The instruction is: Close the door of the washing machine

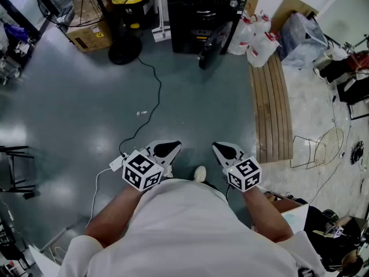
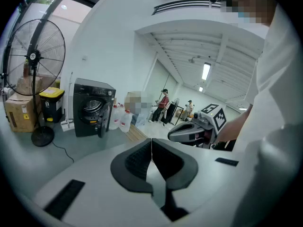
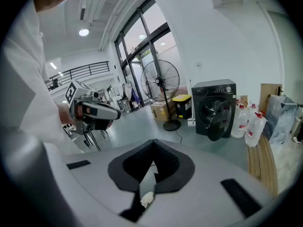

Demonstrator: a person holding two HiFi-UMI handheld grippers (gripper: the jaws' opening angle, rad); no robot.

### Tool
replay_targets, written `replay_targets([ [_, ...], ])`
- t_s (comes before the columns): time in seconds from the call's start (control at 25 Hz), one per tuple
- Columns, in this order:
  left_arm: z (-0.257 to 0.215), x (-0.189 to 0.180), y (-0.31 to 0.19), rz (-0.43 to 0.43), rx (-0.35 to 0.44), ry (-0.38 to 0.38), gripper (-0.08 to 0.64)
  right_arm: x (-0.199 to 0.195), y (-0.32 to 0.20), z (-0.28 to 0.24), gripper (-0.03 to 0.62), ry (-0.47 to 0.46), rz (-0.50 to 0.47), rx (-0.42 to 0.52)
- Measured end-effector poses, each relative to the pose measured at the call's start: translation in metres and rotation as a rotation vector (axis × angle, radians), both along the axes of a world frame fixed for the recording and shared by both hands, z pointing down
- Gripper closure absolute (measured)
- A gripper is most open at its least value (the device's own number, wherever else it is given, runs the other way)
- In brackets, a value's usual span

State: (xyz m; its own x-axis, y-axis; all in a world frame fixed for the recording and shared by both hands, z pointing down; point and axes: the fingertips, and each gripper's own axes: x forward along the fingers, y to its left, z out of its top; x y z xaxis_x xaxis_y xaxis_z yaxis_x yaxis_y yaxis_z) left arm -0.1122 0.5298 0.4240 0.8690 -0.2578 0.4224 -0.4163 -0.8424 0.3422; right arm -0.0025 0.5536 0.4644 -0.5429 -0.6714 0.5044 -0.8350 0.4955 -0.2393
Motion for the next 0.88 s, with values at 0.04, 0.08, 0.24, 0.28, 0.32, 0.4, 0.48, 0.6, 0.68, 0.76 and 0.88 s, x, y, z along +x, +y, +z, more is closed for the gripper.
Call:
replay_targets([
  [0.04,-0.001,-0.008,-0.004,-0.002,0.003,0.003,0.541,-0.008,-0.003,-0.001,0.586,0.007,-0.004,0.003],
  [0.08,-0.001,-0.015,-0.008,-0.004,0.005,0.006,0.541,-0.016,-0.007,-0.001,0.586,0.013,-0.008,0.005],
  [0.24,-0.003,-0.045,-0.022,-0.003,0.011,0.021,0.541,-0.045,-0.020,-0.003,0.586,0.030,-0.005,0.007],
  [0.28,-0.003,-0.053,-0.025,-0.001,0.011,0.024,0.541,-0.052,-0.024,-0.003,0.586,0.031,0.001,0.007],
  [0.32,-0.002,-0.061,-0.028,0.000,0.008,0.025,0.541,-0.058,-0.028,-0.004,0.586,0.030,0.012,0.006],
  [0.4,0.002,-0.074,-0.035,0.004,0.008,0.022,0.541,-0.067,-0.036,-0.004,0.584,0.023,0.042,0.008],
  [0.48,0.008,-0.084,-0.042,0.009,0.018,0.010,0.540,-0.075,-0.040,-0.002,0.583,0.020,0.065,0.014],
  [0.6,0.014,-0.092,-0.051,0.008,0.023,0.003,0.540,-0.081,-0.042,0.003,0.525,0.024,0.072,-0.001],
  [0.68,0.015,-0.091,-0.061,0.005,0.023,0.005,0.540,-0.077,-0.048,0.004,0.525,0.026,0.074,-0.008],
  [0.76,0.018,-0.084,-0.075,0.007,0.022,0.005,0.540,-0.069,-0.061,0.008,0.526,0.019,0.076,-0.013],
  [0.88,0.023,-0.067,-0.094,0.011,0.014,0.000,0.539,-0.055,-0.083,0.018,0.525,0.006,0.063,-0.024],
])
